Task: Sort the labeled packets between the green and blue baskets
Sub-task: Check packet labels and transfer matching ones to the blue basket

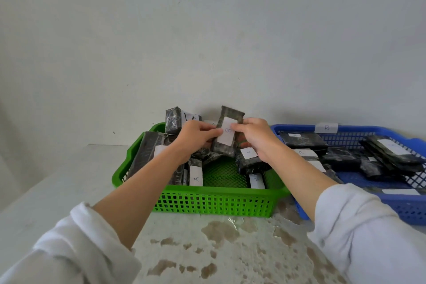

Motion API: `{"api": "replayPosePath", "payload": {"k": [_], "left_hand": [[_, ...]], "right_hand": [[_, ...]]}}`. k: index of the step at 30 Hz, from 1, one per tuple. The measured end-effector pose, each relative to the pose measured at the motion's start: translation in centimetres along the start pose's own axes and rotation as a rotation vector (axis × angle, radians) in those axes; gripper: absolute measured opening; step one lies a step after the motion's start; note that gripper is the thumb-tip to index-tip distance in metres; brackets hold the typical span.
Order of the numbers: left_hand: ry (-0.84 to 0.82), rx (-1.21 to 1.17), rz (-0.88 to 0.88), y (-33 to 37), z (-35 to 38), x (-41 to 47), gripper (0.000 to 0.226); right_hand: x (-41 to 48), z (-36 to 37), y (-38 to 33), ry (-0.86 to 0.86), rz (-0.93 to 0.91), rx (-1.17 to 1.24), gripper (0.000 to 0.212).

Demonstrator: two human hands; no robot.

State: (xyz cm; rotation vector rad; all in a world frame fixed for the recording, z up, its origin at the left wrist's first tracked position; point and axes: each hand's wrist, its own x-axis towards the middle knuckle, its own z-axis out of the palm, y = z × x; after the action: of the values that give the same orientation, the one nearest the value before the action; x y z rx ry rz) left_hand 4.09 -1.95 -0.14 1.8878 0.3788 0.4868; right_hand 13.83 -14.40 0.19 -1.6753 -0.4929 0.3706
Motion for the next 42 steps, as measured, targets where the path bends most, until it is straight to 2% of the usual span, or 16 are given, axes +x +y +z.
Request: {"api": "replayPosePath", "payload": {"k": [2, 4, 8, 10, 12, 16, 20, 23, 24, 27, 29, 32, 34, 35, 39, 42], "left_hand": [[-0.008, 0.165, 0.078, -0.4, 0.1, 1.0, 0.019], [-0.038, 0.589, 0.234, -1.0, 0.0, 2.1, 0.022], [-0.261, 1.139, 0.332, -1.8, 0.9, 4.3, 0.043], [-0.340, 1.318, 0.328, -2.3, 1.8, 5.2, 0.053], [-0.363, 1.409, 0.358, -2.7, 2.4, 5.7, 0.051], [-0.301, 1.387, 0.380, -3.2, 3.0, 5.7, 0.033], [-0.208, 1.233, 0.302, -2.8, 2.9, 5.0, 0.027], [-0.117, 1.035, 0.285, -2.6, 2.8, 4.4, 0.014], [-0.079, 0.973, 0.276, -2.6, 2.8, 4.1, 0.018], [0.001, 0.883, 0.238, -2.5, 3.0, 3.5, 0.024], [0.039, 0.834, 0.224, -2.4, 3.1, 3.3, 0.023], [0.119, 0.670, 0.225, -2.0, 3.2, 3.1, 0.023], [0.191, 0.547, 0.244, -1.5, 3.4, 2.8, 0.027], [0.223, 0.483, 0.259, -1.2, 3.6, 2.6, 0.028], [0.228, 0.367, 0.436, 0.0, 4.3, 1.1, 0.029], [0.224, 0.443, 0.621, 0.7, 4.7, -0.2, 0.029]], "right_hand": [[0.8, -0.7, 0.4, 0.143, -0.068, -0.076, 0.005], [1.3, -1.8, 0.8, 0.222, -0.140, -0.266, 0.014], [1.4, -2.4, 1.5, 0.100, -0.173, -0.687, 0.015], [1.2, -2.2, 1.7, 0.094, -0.198, -0.852, 0.025], [1.2, -2.0, 1.8, 0.096, -0.210, -0.930, 0.031], [1.3, -2.1, 1.5, 0.049, -0.164, -0.963, 0.036], [1.0, -2.0, 1.1, 0.023, -0.128, -0.971, 0.036], [0.9, -2.0, 1.1, 0.051, -0.107, -0.936, 0.015], [0.8, -2.1, 1.1, 0.068, -0.109, -0.912, 0.010], [0.6, -2.1, 1.4, 0.136, -0.133, -0.827, 0.030], [0.2, -2.2, 1.8, 0.214, -0.209, -0.709, 0.035], [-0.2, -3.1, 1.8, 0.268, -0.326, -0.630, 0.025], [-0.2, -3.8, 1.7, 0.236, -0.318, -0.664, 0.011], [-0.3, -4.1, 1.5, 0.230, -0.289, -0.644, 0.011], [-1.0, -4.8, 0.4, 0.243, -0.129, -0.371, 0.042], [-1.8, -5.6, -0.7, 0.122, 0.134, 0.076, 0.055]]}}
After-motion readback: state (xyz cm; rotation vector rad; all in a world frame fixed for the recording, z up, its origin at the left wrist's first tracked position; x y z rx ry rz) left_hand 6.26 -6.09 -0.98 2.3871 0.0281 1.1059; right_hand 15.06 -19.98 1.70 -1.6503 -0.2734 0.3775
